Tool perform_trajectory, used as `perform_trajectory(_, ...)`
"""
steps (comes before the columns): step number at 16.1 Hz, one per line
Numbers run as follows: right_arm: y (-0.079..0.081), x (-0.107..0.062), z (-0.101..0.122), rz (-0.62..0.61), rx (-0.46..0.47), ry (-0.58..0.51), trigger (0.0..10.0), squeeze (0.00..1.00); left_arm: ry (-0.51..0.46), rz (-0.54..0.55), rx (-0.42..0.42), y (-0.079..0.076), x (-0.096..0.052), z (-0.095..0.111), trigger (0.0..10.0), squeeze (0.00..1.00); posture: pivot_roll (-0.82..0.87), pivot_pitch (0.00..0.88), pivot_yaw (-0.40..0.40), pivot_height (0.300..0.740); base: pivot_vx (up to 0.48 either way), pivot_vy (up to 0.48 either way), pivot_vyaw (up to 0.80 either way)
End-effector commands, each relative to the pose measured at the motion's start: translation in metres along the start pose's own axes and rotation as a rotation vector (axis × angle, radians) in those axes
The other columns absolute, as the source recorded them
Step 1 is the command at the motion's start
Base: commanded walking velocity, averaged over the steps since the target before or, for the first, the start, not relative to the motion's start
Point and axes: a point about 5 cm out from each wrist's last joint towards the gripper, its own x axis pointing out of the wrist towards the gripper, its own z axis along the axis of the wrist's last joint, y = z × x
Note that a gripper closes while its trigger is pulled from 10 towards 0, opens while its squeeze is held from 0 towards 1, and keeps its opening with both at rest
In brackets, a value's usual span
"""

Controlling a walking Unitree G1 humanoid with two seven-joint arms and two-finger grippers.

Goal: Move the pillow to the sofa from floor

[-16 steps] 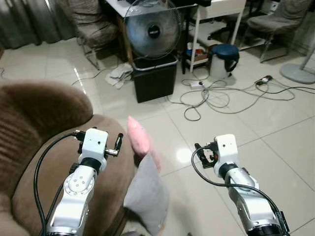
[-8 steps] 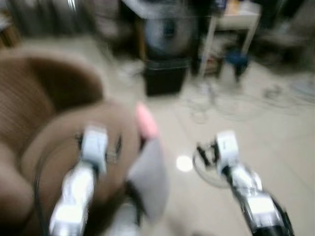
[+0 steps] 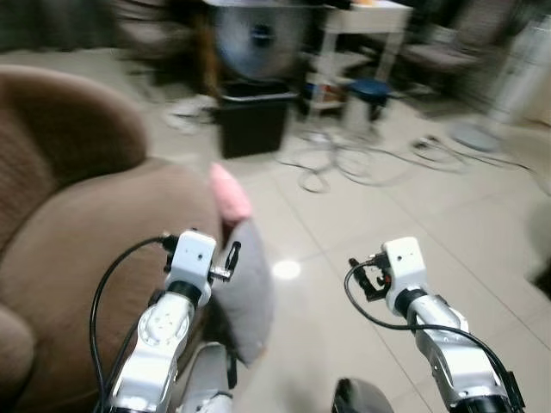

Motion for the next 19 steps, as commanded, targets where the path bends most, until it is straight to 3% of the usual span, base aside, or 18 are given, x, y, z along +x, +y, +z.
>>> perform_trajectory(1, -0.003, -0.002, 0.002, -0.016, 0.002, -0.007, 10.0, 0.0, -0.009, 0.01, 0.004, -0.002, 0.003, 0.005, 10.0, 0.0, 0.01, 0.0, -0.039, 0.643, 0.0, 0.0, 0.0)
perform_trajectory(3, 0.0, -0.005, 0.001, -0.016, 0.009, -0.006, 10.0, 0.0, -0.018, -0.024, -0.003, -0.007, 0.002, 0.005, 10.0, 0.0, 0.01, 0.0, -0.039, 0.643, 0.0, 0.0, 0.0)
perform_trajectory(5, 0.013, -0.004, -0.009, 0.004, 0.027, 0.021, 10.0, 0.0, 0.011, 0.001, 0.009, 0.005, -0.012, -0.004, 10.0, 0.0, 0.03, 0.0, -0.018, 0.643, 0.285, 0.0, 0.0)
perform_trajectory(8, 0.012, -0.006, -0.01, -0.009, 0.029, 0.026, 10.0, 0.0, 0.035, 0.0, 0.005, 0.006, -0.018, -0.01, 10.0, 0.0, 0.04, 0.005, -0.024, 0.643, 0.355, 0.0, 0.0)
perform_trajectory(14, 0.01, -0.011, -0.011, 0.023, -0.04, 0.045, 10.0, 0.0, 0.035, -0.012, -0.004, -0.001, -0.013, -0.009, 10.0, 0.0, 0.03, 0.034, -0.029, 0.643, 0.382, 0.0, 0.28)
perform_trajectory(19, 0.009, -0.014, -0.014, 0.015, -0.019, 0.056, 10.0, 0.0, 0.044, -0.007, -0.008, 0.0, -0.015, -0.012, 10.0, 0.0, 0.02, 0.027, -0.034, 0.643, 0.385, 0.0, 0.0)
